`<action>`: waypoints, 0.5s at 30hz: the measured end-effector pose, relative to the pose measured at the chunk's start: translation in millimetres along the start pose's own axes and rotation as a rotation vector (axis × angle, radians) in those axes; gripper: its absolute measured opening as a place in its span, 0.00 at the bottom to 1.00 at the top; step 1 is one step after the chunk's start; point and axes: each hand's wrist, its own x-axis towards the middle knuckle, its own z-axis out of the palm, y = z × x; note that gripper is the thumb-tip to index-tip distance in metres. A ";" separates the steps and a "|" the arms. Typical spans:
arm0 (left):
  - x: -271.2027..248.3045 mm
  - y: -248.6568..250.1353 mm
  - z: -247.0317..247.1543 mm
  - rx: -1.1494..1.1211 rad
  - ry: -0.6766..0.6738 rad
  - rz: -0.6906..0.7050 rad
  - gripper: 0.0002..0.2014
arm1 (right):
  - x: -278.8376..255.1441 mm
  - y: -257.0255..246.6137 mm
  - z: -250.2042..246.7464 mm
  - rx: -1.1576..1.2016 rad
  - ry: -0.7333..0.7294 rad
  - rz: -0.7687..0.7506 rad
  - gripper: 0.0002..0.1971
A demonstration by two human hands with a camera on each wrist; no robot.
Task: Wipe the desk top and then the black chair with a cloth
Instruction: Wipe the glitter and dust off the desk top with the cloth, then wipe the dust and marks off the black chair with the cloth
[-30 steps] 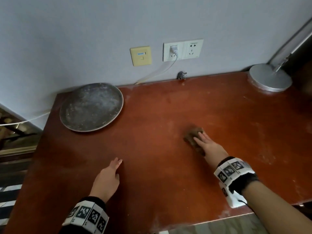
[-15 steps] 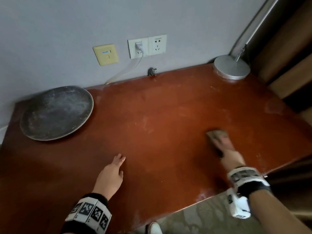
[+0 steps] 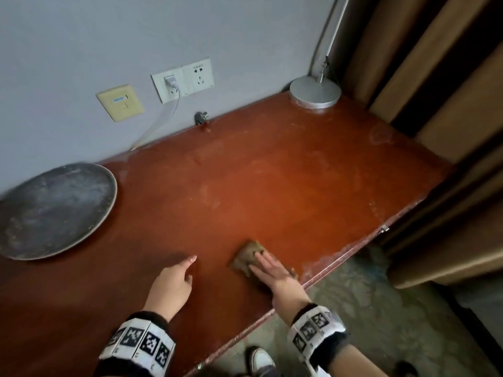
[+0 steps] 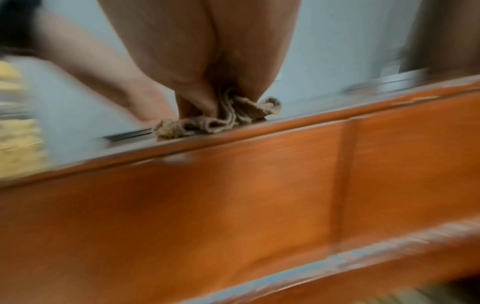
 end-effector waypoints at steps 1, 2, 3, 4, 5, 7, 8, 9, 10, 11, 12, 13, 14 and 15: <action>-2.5 3.6 2.5 0.012 -0.004 0.021 0.23 | -0.6 6.2 -4.2 0.001 0.007 0.106 0.43; -5.9 8.2 5.8 0.021 -0.013 0.053 0.23 | -4.6 -1.4 -3.6 0.005 0.023 0.125 0.43; -9.9 14.2 9.8 0.029 -0.025 0.091 0.23 | -11.5 -12.4 6.1 -0.003 0.037 0.068 0.42; -13.8 20.9 14.6 0.040 -0.038 0.133 0.22 | -21.3 -22.5 15.4 0.008 0.060 -0.016 0.40; -18.1 29.2 19.2 0.059 -0.053 0.177 0.22 | -33.0 -31.4 27.7 0.020 0.067 -0.086 0.39; -27.2 48.3 28.2 0.120 -0.076 0.270 0.22 | -54.0 -42.2 38.7 0.041 0.035 -0.104 0.39; -32.4 58.9 32.6 0.148 -0.084 0.316 0.21 | -62.1 -40.2 39.8 0.058 0.025 -0.065 0.38; -38.2 71.1 37.3 0.169 -0.095 0.358 0.21 | -69.8 -36.0 36.5 0.082 0.042 -0.021 0.37; -44.2 84.6 42.9 0.185 -0.109 0.396 0.21 | -79.2 -30.6 32.0 0.099 0.077 0.025 0.36; -50.1 99.3 50.4 0.192 -0.130 0.435 0.20 | -91.0 -25.0 27.7 0.111 0.138 0.073 0.37; -56.6 115.3 59.4 0.184 -0.156 0.478 0.20 | -106.0 -19.4 21.0 0.122 0.192 0.120 0.37; -63.7 133.0 70.2 0.158 -0.191 0.525 0.20 | -123.5 -13.3 15.7 0.128 0.230 0.168 0.37; -71.5 151.5 83.0 0.116 -0.233 0.576 0.19 | -143.3 -5.9 13.3 0.121 0.266 0.222 0.39; -80.3 170.8 97.8 0.063 -0.283 0.624 0.20 | -164.7 1.5 11.2 0.121 0.307 0.269 0.40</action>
